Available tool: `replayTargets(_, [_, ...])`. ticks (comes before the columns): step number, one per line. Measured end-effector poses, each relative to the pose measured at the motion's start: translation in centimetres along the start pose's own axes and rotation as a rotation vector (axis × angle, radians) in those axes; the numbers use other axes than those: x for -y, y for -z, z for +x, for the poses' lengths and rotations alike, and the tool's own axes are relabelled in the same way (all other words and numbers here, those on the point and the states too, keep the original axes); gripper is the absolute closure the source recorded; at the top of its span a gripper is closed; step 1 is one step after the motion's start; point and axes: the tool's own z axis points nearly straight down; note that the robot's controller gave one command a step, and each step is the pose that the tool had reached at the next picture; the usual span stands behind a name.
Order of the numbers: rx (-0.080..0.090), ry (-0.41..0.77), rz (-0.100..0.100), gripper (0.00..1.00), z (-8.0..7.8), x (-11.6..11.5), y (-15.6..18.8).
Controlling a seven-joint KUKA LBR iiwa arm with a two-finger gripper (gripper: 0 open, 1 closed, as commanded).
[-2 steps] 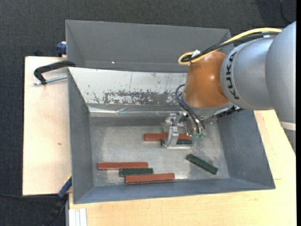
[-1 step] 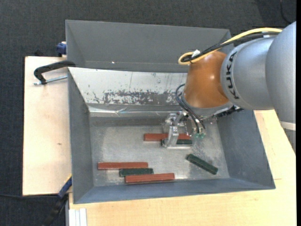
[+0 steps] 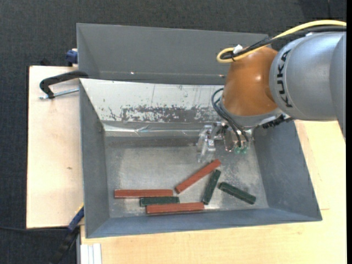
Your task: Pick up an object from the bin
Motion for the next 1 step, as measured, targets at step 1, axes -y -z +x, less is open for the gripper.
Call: replayTargets(1, [0.005,0.060,0.001,0.00,0.46,-2.55,16.00])
